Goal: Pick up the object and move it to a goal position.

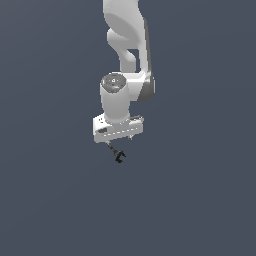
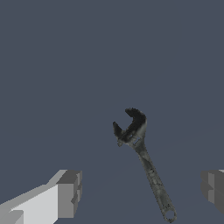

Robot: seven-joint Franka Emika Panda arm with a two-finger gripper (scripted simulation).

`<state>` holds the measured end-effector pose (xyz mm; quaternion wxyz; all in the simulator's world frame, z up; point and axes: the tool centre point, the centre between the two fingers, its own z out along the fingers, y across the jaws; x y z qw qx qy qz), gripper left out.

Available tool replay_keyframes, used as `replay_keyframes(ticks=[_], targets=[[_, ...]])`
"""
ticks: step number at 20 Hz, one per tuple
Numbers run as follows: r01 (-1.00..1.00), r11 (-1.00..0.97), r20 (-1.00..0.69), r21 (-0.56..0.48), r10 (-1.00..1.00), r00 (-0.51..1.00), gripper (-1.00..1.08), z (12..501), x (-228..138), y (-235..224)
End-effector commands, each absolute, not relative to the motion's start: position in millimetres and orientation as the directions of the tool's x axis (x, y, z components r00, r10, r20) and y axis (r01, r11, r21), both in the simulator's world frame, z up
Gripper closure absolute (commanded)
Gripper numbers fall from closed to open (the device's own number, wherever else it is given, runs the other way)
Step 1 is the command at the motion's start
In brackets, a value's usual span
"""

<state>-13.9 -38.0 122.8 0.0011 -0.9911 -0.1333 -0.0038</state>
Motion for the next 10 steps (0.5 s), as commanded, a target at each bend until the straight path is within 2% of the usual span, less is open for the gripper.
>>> replay_keyframes(ticks=[1,10], targets=[[0.318,-0.948,0.006,0.001,0.318,0.948,-0.92,110,-19,-47],[0.474,-0.881,0.001,0.002,0.474,0.881,-0.92,74,-38,-70]])
